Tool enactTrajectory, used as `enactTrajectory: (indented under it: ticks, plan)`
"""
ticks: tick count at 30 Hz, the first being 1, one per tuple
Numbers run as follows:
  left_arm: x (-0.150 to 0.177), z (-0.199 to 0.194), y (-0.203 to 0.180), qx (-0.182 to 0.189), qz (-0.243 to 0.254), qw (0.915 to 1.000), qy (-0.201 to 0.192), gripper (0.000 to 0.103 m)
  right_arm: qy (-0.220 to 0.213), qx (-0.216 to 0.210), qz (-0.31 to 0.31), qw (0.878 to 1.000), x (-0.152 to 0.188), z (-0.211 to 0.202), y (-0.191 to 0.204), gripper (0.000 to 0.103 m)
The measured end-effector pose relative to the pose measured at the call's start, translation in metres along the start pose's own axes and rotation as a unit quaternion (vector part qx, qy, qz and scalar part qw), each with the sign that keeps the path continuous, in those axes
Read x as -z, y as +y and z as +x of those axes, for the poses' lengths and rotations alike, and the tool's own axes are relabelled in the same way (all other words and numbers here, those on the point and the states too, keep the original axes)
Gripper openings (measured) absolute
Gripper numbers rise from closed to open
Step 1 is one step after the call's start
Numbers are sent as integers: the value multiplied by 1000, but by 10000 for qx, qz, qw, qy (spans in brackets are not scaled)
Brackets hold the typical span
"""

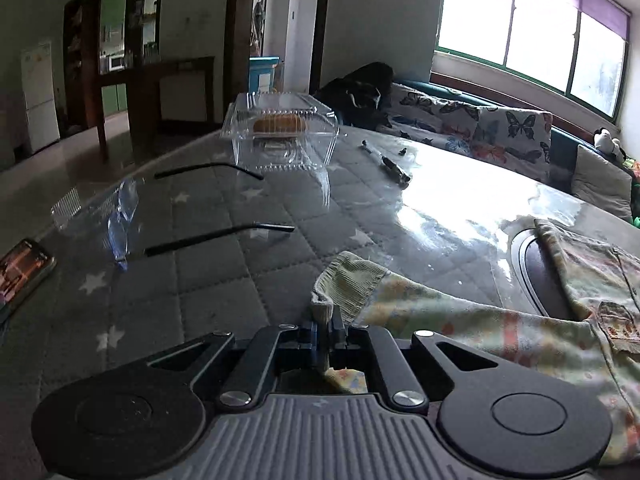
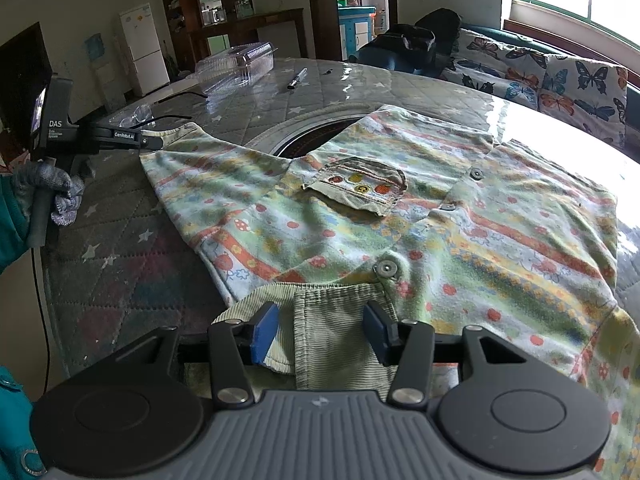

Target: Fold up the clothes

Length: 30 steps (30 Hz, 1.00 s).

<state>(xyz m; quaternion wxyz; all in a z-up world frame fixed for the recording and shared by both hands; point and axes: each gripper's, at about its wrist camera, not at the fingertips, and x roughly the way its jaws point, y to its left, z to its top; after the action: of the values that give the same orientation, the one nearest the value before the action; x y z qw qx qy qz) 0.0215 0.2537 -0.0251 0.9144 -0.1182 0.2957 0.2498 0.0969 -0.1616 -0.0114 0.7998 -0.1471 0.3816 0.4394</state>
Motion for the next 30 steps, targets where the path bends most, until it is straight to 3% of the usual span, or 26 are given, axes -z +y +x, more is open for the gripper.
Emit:
enactTrajectory:
  ticks: [8,12,15,19,25,30]
  plan:
    - [-10,11,0,-258,95,9996,63,6,-46,4,-192,9998,0,-3,5,50]
    - [-10,7,1,-392,186,9990,63,27,-46,14,-334,9994,2,-8,8,50]
    - [-11,2,4,-463,169,9988,49,29,-31,80,-433,9990,5,-11,11,50]
    - [-15,-19,1,-365,131,9992,-112,40,-132,112,-420,9990,6,-21,11,50]
    - [-15,-59,-45,571,531,9965,-304,47,-192,233,-348,9989,10,-33,8,48]
    - [2,-78,-110,1675,1111,9794,-184,47,-74,348,-125,9993,19,-34,-3,37]
